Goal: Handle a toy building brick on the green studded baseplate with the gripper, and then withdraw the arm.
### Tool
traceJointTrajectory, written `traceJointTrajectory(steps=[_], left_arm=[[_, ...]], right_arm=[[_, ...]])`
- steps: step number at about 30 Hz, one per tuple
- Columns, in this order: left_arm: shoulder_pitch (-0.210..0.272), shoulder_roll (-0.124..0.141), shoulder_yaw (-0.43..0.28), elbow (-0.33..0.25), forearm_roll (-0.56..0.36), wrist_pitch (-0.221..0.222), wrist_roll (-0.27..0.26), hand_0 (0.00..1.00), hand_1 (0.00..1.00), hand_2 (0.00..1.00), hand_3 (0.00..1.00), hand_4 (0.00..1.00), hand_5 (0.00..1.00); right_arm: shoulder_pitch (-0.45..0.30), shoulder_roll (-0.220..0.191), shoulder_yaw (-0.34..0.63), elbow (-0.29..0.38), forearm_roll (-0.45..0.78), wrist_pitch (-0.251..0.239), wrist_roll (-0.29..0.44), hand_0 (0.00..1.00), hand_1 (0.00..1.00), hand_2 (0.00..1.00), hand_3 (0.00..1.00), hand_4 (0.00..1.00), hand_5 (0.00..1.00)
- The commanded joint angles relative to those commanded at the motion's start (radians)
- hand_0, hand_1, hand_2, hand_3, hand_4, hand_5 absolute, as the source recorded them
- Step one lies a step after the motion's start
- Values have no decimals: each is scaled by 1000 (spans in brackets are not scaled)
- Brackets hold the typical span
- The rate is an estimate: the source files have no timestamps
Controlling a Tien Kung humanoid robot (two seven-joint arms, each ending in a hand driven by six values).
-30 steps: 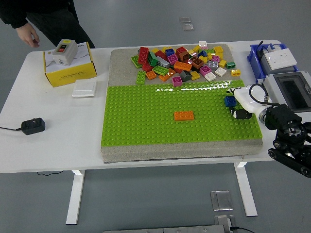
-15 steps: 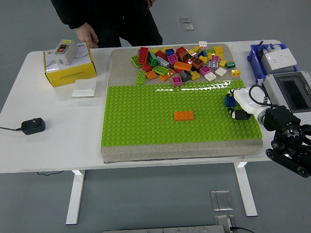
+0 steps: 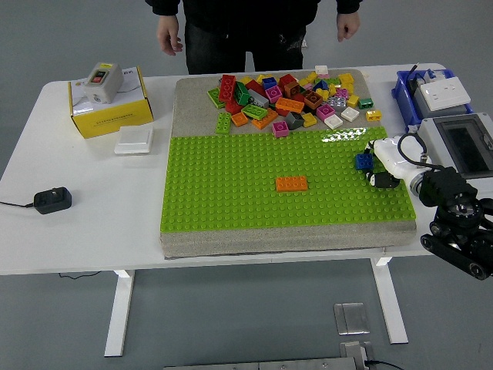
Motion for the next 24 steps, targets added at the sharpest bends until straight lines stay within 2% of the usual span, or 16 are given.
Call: traceJointTrajectory(steps=[15, 23, 24], left_arm=[[0, -3, -18, 0, 15, -3, 0, 687, 672, 666, 764, 422, 492], [2, -6, -48, 0, 45, -8, 0, 687, 669, 665, 765, 423, 492], [3, -6, -52, 0, 50, -9, 0, 688, 669, 664, 767, 424, 492]], right_arm=[[1, 12, 1, -19, 12, -20, 8, 550, 463, 628, 633, 520, 405], [16, 4, 10, 3, -1, -14, 4, 538, 450, 602, 607, 513, 393], [19, 2, 13, 8, -7, -14, 2, 503, 441, 598, 606, 497, 409]])
